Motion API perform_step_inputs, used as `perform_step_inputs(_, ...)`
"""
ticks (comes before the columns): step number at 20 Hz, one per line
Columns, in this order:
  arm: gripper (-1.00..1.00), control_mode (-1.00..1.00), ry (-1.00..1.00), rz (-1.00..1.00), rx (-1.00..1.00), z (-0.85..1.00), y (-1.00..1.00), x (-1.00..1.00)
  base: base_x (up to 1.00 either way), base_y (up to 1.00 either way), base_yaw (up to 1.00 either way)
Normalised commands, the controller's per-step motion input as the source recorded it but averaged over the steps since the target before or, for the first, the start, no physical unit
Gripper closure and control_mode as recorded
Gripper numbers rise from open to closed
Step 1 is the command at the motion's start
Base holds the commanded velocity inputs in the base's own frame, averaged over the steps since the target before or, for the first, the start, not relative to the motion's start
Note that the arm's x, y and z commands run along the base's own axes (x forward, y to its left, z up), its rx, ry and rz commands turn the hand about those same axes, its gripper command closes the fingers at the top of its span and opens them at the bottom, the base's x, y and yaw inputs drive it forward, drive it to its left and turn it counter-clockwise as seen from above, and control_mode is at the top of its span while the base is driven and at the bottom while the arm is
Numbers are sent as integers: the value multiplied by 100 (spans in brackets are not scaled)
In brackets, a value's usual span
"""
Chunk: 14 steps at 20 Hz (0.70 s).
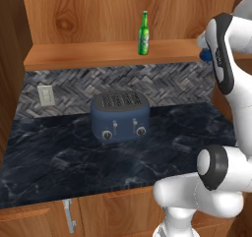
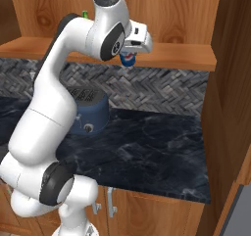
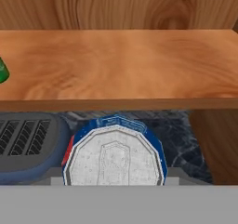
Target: Pick the can, beer from the counter and place them in the open cabinet.
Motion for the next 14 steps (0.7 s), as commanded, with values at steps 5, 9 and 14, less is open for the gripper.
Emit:
perform_step_inputs(5,100,-100,0,0,0,23,0,35,0,0,0)
perform_step_inputs(9,100,-100,3,0,0,0,0,21,0,0,0)
perform_step_inputs(14,100,-100,3,1,0,-7,0,26,0,0,0)
